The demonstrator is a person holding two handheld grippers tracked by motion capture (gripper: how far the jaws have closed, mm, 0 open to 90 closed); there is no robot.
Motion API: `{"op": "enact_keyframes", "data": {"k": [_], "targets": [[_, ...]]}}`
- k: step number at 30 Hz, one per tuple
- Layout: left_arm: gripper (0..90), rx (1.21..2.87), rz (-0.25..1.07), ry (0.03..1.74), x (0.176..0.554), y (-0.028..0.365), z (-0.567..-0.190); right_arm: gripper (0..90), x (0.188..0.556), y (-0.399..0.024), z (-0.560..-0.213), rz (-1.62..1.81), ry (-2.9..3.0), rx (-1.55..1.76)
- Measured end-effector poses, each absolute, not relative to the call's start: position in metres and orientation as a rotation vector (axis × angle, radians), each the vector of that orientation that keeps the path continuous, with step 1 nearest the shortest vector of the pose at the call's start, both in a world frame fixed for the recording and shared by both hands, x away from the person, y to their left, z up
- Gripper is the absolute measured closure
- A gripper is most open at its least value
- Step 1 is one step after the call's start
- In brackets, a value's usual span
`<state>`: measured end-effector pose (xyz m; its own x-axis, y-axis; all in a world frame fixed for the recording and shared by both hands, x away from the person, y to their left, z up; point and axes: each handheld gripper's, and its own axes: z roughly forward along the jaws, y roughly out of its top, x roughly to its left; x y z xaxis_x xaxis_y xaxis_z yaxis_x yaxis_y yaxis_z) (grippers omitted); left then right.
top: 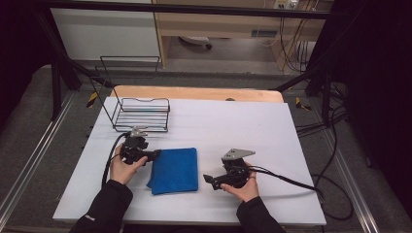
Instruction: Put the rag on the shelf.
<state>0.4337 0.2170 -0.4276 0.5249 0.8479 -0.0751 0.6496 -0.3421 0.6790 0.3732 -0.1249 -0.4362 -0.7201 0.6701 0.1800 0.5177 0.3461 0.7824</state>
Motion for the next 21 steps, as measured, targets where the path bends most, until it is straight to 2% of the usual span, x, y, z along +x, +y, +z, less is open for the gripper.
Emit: {"op": "enact_keyframes", "data": {"k": [6,19,21], "targets": [[52.6,2.093,0.317,1.229,0.434,0.218,-0.436,3.9,0.373,-0.125,-0.436,1.322,2.438,1.090],[63.7,2.077,0.302,1.238,0.434,0.212,-0.444,4.2,0.374,-0.124,-0.435,1.340,2.440,1.099],[68.1,2.076,0.291,1.232,0.433,0.211,-0.444,4.2,0.374,-0.125,-0.435,1.340,2.440,1.093]]}}
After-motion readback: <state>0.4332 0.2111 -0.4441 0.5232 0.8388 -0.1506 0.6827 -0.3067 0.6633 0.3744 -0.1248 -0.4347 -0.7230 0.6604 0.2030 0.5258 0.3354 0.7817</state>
